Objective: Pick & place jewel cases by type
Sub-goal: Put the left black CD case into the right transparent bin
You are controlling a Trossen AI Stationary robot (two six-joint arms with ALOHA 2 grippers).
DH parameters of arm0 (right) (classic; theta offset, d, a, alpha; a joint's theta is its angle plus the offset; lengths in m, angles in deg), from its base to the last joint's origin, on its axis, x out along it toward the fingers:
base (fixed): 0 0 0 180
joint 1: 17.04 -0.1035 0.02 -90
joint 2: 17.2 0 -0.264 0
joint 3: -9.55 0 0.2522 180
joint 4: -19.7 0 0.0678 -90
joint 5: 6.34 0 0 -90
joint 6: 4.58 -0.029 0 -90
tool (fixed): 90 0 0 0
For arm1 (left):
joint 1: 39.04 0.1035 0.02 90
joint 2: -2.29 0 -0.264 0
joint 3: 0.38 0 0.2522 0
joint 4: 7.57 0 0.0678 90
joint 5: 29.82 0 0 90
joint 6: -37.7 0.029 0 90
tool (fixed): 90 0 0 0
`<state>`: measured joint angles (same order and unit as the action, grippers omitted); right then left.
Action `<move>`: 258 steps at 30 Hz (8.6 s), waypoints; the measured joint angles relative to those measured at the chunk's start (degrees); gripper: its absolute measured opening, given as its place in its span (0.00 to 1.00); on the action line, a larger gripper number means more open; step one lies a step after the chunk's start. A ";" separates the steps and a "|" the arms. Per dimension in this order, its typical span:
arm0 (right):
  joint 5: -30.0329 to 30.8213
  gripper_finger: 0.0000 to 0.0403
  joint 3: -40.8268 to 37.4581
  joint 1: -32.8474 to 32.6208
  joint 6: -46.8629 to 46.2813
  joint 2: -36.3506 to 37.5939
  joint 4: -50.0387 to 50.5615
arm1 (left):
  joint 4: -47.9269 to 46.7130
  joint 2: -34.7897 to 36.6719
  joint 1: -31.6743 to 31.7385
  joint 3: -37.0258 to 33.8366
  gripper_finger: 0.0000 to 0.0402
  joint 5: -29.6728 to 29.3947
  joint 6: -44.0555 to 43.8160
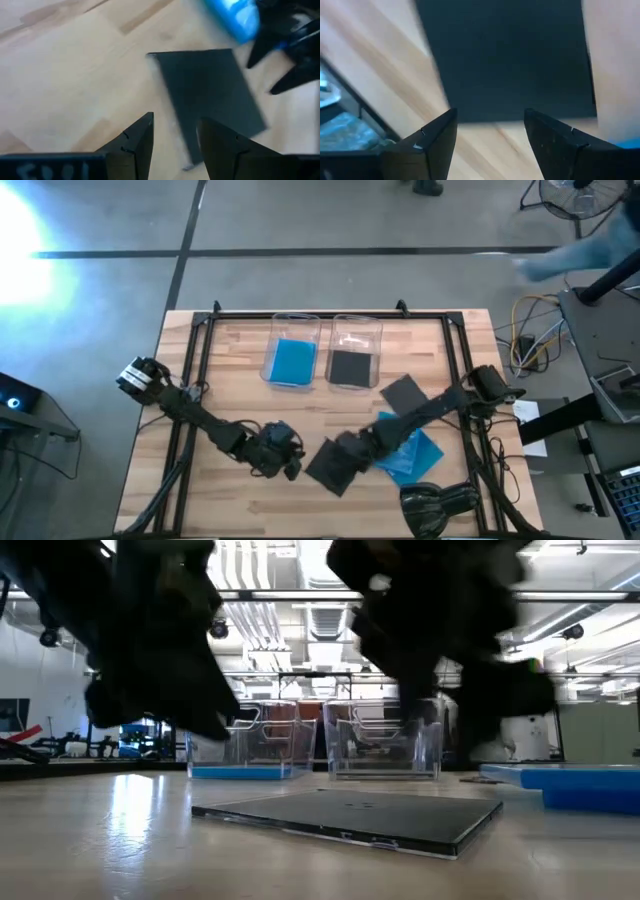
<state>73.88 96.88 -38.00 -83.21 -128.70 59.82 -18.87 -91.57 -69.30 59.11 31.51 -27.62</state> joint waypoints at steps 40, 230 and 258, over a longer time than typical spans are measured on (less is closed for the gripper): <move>1.44 0.56 -8.91 -6.14 -17.35 -0.42 -12.39 | 10.06 -11.00 13.42 1.21 0.32 37.89 1.25; 8.55 0.56 -5.67 -0.47 -6.91 -3.81 -12.02 | -5.65 -9.03 -3.38 6.89 0.32 11.72 -16.88; 9.35 0.56 -3.78 0.89 3.83 -0.61 -21.44 | -1.92 -10.23 -4.45 3.73 0.32 12.47 -14.39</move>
<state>83.23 93.10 -37.11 -79.38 -129.31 38.37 -20.79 -101.80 -73.75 62.83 43.99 -42.00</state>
